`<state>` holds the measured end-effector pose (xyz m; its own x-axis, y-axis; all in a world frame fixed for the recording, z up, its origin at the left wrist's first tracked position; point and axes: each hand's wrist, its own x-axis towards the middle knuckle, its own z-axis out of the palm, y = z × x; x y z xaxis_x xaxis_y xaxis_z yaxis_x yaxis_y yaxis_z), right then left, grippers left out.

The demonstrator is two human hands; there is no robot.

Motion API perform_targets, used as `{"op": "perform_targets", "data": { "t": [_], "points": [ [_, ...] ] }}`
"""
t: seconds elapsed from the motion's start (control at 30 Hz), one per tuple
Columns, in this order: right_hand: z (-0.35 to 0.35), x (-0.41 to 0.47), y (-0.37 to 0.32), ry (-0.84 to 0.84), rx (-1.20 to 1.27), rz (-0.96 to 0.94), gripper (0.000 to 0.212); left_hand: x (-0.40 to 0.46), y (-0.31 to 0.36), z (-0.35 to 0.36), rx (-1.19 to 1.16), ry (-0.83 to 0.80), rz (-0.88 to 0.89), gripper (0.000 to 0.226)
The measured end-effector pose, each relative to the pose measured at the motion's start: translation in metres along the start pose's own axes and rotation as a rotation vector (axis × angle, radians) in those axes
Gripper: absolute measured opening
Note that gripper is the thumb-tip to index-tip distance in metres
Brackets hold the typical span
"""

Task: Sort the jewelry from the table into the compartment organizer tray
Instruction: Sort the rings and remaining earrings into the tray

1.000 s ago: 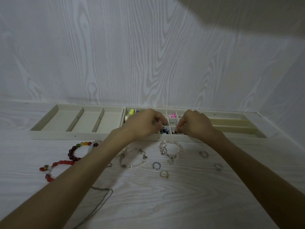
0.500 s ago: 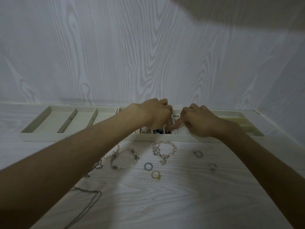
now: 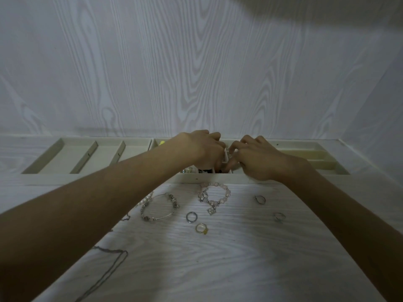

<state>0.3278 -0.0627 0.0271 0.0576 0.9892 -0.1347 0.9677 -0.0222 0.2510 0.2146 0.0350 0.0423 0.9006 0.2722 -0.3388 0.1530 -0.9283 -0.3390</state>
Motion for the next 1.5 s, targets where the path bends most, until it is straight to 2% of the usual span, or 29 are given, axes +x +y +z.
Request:
{"op": "perform_targets", "data": {
  "t": [0.37,0.57,0.73,1.03,1.1,1.23,1.37,1.5],
  "points": [
    [0.002,0.002,0.000,0.031,0.008,0.004,0.053,0.004,-0.002,0.001,-0.035,0.017,-0.004,0.031],
    [-0.008,-0.011,0.011,0.131,0.090,0.046,0.059,-0.002,-0.022,-0.006,-0.201,0.153,-0.088,0.041],
    [-0.005,-0.009,0.001,0.056,0.095,0.000,0.058,-0.005,-0.032,-0.007,-0.243,0.224,-0.151,0.037],
    [-0.001,-0.002,-0.002,0.036,0.126,-0.010,0.057,-0.012,-0.030,-0.006,-0.263,0.201,-0.144,0.033],
    [-0.008,-0.010,0.003,0.110,0.186,0.001,0.046,-0.020,-0.029,-0.010,-0.290,0.222,-0.144,0.036],
    [-0.020,-0.051,0.005,0.252,0.484,0.029,0.024,-0.063,-0.017,-0.013,-0.394,0.294,-0.144,0.028],
    [0.001,-0.087,-0.029,0.282,0.545,-0.026,0.022,-0.101,0.006,0.016,-0.537,0.215,-0.100,0.028],
    [0.027,-0.095,-0.070,0.265,0.568,-0.075,0.030,-0.116,0.026,0.052,-0.617,0.181,-0.115,0.031]
  ]
}}
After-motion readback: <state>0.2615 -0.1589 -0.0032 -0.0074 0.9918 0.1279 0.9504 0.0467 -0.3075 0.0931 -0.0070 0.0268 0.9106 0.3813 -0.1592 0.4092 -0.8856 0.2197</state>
